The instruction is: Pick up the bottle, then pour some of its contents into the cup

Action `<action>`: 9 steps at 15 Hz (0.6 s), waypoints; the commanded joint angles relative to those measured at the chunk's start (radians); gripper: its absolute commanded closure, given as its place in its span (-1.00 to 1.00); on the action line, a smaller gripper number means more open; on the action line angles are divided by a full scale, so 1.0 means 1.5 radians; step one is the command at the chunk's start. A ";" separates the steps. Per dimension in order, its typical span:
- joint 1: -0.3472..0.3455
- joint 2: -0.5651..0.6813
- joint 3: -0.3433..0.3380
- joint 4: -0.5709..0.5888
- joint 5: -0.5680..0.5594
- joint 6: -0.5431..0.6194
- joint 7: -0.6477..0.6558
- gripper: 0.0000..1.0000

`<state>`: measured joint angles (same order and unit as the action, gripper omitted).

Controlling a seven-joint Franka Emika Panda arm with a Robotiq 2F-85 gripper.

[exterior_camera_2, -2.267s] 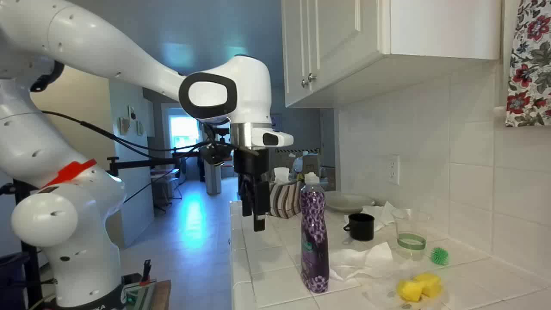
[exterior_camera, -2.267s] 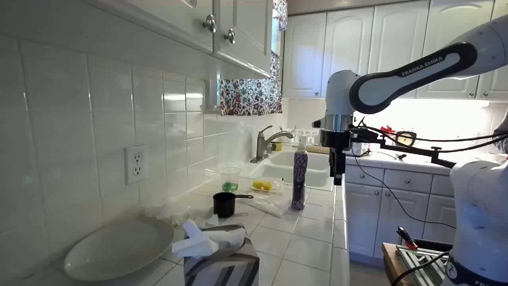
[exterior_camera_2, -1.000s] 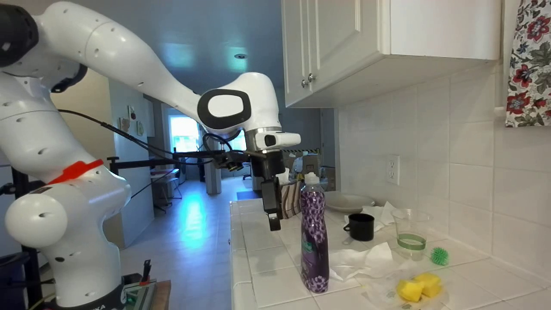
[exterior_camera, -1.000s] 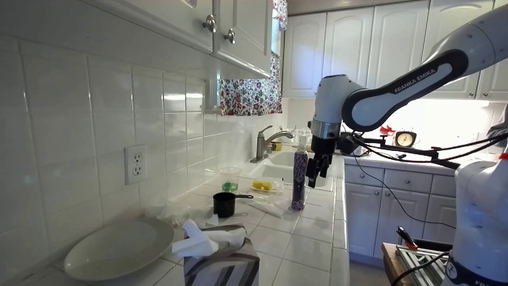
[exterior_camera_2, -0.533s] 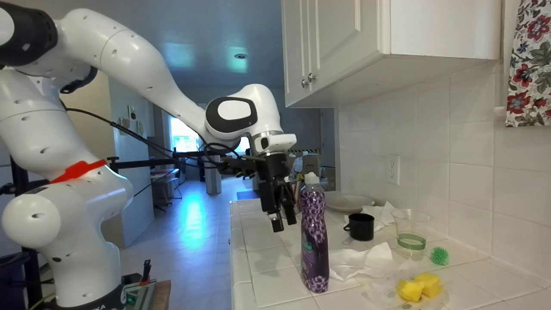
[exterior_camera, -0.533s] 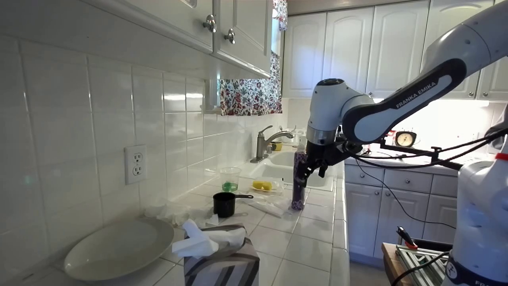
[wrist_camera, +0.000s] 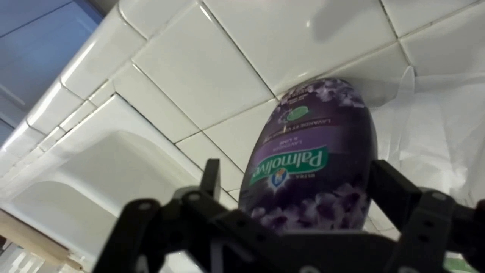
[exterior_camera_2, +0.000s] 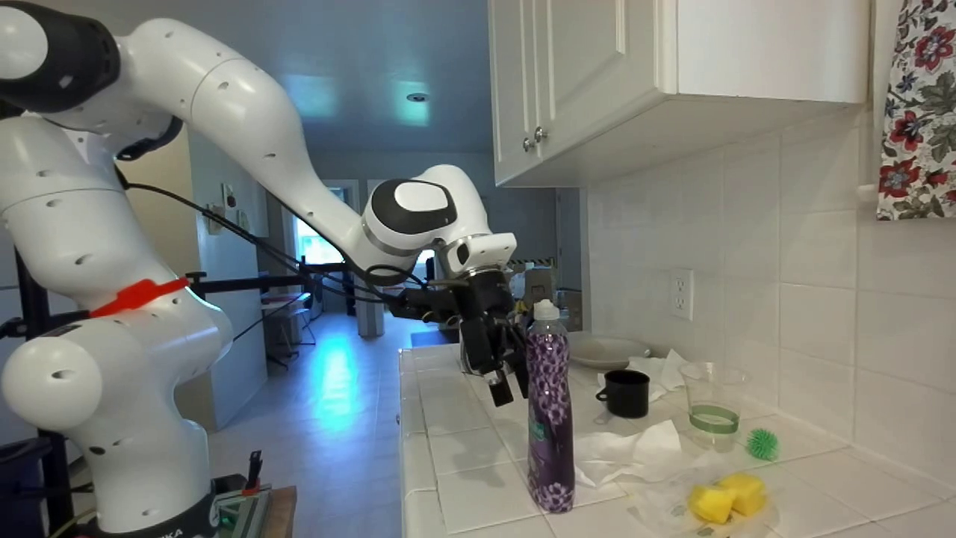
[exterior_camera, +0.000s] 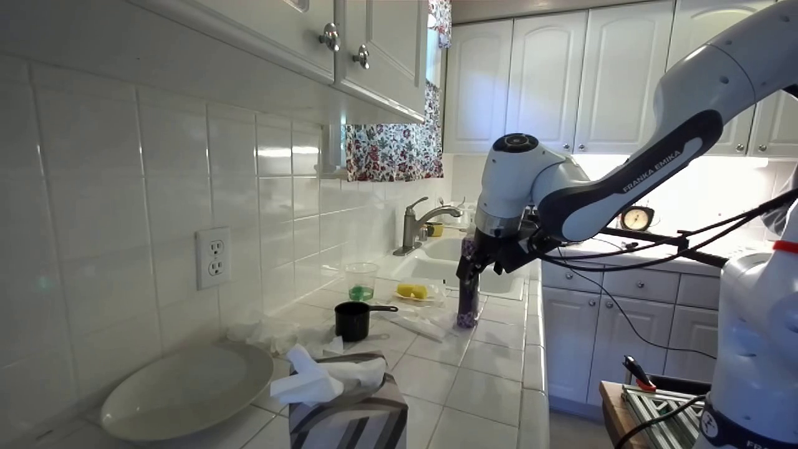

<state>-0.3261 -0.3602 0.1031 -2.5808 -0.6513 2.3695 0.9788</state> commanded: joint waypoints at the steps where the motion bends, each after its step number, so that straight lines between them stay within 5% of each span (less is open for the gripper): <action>1: 0.005 0.034 -0.007 0.016 -0.075 0.019 0.071 -1.00; 9: 0.042 0.088 -0.021 0.048 -0.128 0.018 0.135 -1.00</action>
<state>-0.2912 -0.2814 0.0908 -2.5531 -0.7831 2.3948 1.1128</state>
